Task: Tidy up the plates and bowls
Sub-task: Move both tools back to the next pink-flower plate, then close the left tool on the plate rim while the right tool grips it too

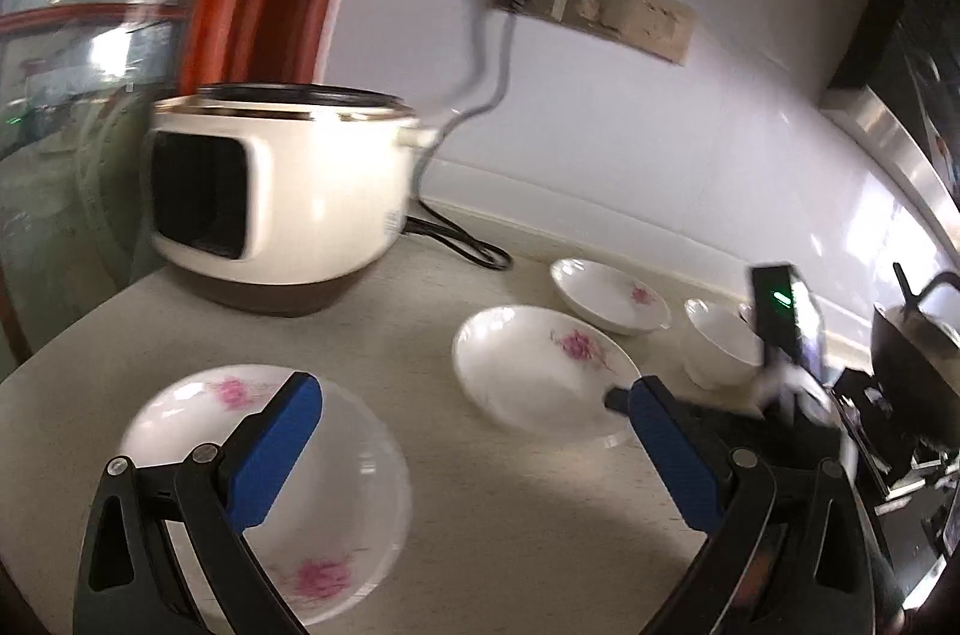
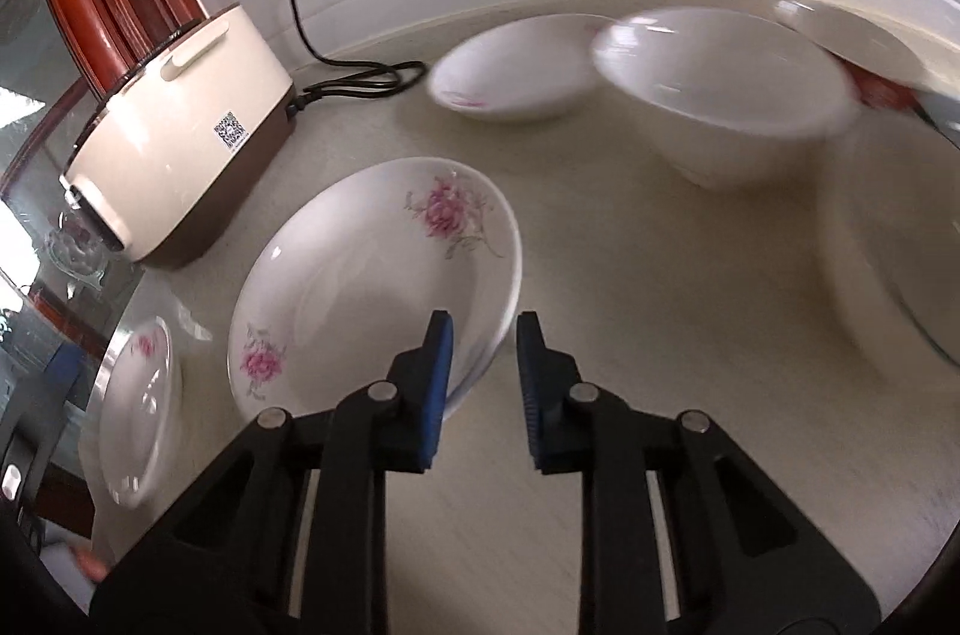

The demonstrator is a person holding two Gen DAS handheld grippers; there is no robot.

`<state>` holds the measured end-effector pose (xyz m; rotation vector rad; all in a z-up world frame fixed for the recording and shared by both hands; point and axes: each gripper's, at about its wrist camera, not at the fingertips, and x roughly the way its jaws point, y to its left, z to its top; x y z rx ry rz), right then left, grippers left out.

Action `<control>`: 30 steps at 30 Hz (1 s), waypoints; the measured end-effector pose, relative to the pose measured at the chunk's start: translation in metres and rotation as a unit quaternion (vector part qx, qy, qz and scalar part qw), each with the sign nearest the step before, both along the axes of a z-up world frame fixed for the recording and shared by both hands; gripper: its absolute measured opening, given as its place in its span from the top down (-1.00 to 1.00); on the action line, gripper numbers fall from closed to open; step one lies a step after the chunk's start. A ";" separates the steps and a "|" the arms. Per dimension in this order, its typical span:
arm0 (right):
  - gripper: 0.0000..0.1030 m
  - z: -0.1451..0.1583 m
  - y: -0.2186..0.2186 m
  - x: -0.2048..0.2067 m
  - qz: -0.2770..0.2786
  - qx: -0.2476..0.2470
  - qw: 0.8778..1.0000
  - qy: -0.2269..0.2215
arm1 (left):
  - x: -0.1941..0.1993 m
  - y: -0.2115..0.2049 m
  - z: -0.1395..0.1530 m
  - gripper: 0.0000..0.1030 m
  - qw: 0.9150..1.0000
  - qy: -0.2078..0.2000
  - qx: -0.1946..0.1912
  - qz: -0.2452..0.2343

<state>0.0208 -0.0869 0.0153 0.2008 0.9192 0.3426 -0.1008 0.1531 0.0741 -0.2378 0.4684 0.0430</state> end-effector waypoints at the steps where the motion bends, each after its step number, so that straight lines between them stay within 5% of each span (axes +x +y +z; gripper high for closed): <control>1: 0.51 0.000 -0.006 -0.004 -0.001 0.005 1.000 0.001 | 0.006 -0.007 0.000 -1.00 1.000 0.007 0.004 -0.010; 9: 0.48 0.002 -0.050 -0.025 -0.025 0.071 0.997 -0.004 | 0.068 -0.066 -0.025 -1.00 0.991 0.112 0.018 -0.073; 14: 0.47 0.002 -0.042 -0.021 -0.013 0.062 0.998 0.002 | 0.089 -0.067 -0.048 -0.97 0.985 0.154 -0.010 -0.072; 18: 0.47 0.001 -0.037 -0.019 0.003 0.060 0.998 0.009 | 0.102 -0.051 -0.061 -0.56 0.979 0.185 -0.060 -0.060; 24: 0.45 -0.002 -0.037 -0.017 0.010 0.067 0.998 0.017 | 0.101 -0.058 -0.065 0.19 0.980 0.185 -0.038 -0.068; 27: 0.45 -0.002 -0.038 -0.018 0.010 0.065 0.998 0.015 | 0.098 -0.051 -0.067 0.43 0.980 0.184 -0.053 -0.060; 30: 0.45 -0.002 -0.039 -0.018 0.010 0.064 0.998 0.015 | 0.098 -0.048 -0.064 0.47 0.980 0.182 -0.061 -0.060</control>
